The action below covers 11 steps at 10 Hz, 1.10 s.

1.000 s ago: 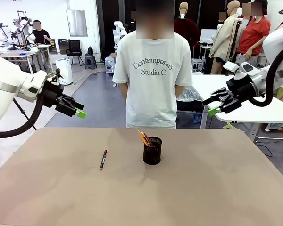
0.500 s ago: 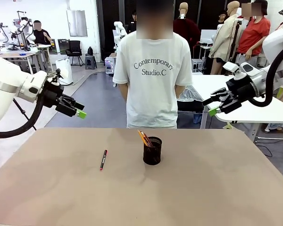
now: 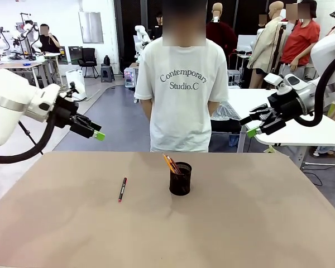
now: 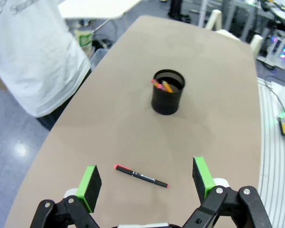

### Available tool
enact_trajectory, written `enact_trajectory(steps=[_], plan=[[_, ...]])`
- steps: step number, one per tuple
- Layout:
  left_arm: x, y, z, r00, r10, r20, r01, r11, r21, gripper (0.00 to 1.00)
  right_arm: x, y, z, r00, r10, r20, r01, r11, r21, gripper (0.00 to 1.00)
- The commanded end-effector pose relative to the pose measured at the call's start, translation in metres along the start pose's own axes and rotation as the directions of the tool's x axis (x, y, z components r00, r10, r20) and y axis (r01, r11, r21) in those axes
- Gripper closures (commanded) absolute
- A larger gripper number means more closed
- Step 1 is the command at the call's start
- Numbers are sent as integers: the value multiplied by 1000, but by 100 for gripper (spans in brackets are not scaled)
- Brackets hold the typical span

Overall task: Place the pens into the pen holder.
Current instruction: Pick up a writing instrument from the table and place it into the Pen holder.

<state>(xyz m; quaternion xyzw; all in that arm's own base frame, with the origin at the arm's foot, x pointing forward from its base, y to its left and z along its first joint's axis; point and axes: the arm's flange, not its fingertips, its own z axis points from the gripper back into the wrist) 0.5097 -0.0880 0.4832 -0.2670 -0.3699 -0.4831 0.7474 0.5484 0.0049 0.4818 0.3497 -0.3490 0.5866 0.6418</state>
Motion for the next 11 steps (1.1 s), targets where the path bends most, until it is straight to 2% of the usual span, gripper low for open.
enact_trajectory(steps=[1, 4, 5, 7, 8, 9, 10, 11], plan=[[7, -3, -31, 983, 158, -91, -144, 979, 147, 0, 5, -3, 1, 1000, -13, 0, 13, 1000, 3, 0], [0, 9, -76, 933, 332, -140, -265, 895, 359, 0, 5, -3, 1, 1000, -13, 0, 13, 1000, 3, 0], [-4, 20, -92, 898, 401, -183, -279, 838, 468, 0, 5, -3, 1, 1000, -13, 0, 13, 1000, 3, 0], [-10, 36, -104, 859, 478, -182, -333, 792, 511, 0, 5, -3, 1, 1000, -13, 0, 13, 1000, 3, 0], [-11, 41, -109, 851, 494, -179, -343, 781, 522, 0, 5, -3, 1, 1000, -13, 0, 13, 1000, 3, 0], [-9, 43, -109, 866, 463, -186, -330, 811, 484, 0, 5, -3, 1, 1000, -13, 0, 13, 1000, 3, 0], [-50, 36, -110, 876, 453, -169, -313, 798, 515, 0, 5, -3, 1, 1000, -13, 0, 13, 1000, 3, 0], [-50, 36, -110, 876, 453, -169, -313, 798, 515, 0, 5, -3, 1, 1000, -13, 0, 13, 1000, 3, 0]])
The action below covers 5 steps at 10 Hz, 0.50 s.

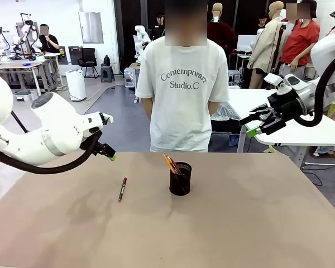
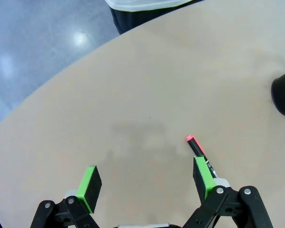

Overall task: Place the pens into the pen holder.
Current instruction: Pick up a writing instrument from the table and place it into the Pen holder.

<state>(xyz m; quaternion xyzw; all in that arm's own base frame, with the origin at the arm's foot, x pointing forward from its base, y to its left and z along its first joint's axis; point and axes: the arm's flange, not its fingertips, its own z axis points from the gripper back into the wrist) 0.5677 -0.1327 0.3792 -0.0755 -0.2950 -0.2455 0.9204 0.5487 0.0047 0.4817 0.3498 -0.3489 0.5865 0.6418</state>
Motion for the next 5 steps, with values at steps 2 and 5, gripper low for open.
enact_trajectory(steps=[2, 5], plan=[[-6, -1, 1, 1000, -8, 15, 8, 1000, 4, 0, 6, -3, 1, 1000, -12, 0, 12, 1000, 3, 0], [-6, -1, 1, 1000, -8, 15, 8, 1000, 4, 0, 6, -3, 1, 1000, -12, 0, 12, 1000, 3, 0]])
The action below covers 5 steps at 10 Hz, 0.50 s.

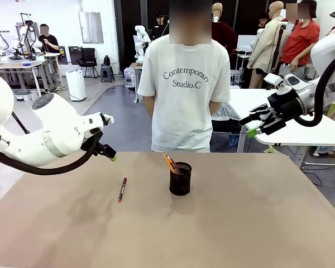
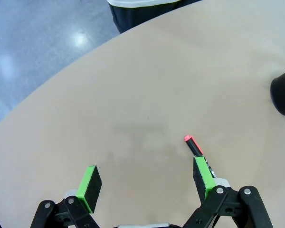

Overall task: Place the pens into the pen holder.
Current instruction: Pick up a writing instrument from the table and place it into the Pen holder.

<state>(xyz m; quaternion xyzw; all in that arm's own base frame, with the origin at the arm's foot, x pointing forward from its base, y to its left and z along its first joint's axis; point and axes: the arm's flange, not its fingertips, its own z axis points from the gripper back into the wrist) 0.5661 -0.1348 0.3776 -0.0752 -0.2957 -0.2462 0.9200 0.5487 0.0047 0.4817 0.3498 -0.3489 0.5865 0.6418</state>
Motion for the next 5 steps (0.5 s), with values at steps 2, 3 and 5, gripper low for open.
enact_trajectory(steps=[2, 3, 5], plan=[[-5, 1, 2, 1000, -7, 14, 7, 1000, 3, 0, 6, -3, 1, 1000, -12, 0, 12, 1000, 3, 0], [-5, 1, 2, 1000, -7, 14, 7, 1000, 3, 0, 6, -3, 1, 1000, -12, 0, 12, 1000, 3, 0], [10, -4, 8, 999, 28, -45, -29, 999, -15, 0, 6, -3, 1, 1000, -12, 0, 12, 1000, 3, 0]])
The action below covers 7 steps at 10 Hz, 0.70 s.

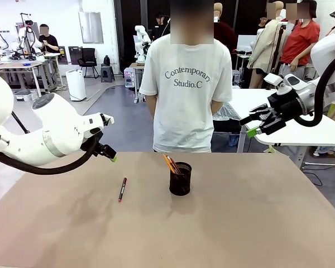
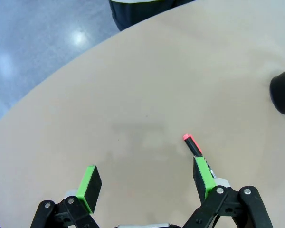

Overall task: Place the pens into the pen holder.
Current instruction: Pick up a writing instrument from the table and place it into the Pen holder.

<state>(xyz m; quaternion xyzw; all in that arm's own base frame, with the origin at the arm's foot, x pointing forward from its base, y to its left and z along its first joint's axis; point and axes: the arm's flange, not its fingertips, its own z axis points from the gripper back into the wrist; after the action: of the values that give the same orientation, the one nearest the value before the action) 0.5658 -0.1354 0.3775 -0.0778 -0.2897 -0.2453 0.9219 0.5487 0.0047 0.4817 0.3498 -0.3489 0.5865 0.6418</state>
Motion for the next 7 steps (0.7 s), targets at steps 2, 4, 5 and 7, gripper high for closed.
enact_trajectory(steps=[2, 4, 5, 7], plan=[[28, -13, 34, 977, 85, -195, -101, 992, -78, 0, 6, -3, 1, 1000, -12, 0, 12, 1000, 3, 0], [35, -14, 36, 953, 91, -288, -127, 986, -107, 0, 6, -3, 1, 1000, -12, 0, 12, 1000, 3, 0], [38, -19, 30, 941, 116, -318, -138, 989, -46, 0, 6, -3, 1, 1000, -12, 0, 12, 1000, 3, 0], [50, -35, 12, 929, 242, -279, -219, 969, 110, 0, 6, -3, 1, 1000, -12, 0, 12, 1000, 3, 0]])
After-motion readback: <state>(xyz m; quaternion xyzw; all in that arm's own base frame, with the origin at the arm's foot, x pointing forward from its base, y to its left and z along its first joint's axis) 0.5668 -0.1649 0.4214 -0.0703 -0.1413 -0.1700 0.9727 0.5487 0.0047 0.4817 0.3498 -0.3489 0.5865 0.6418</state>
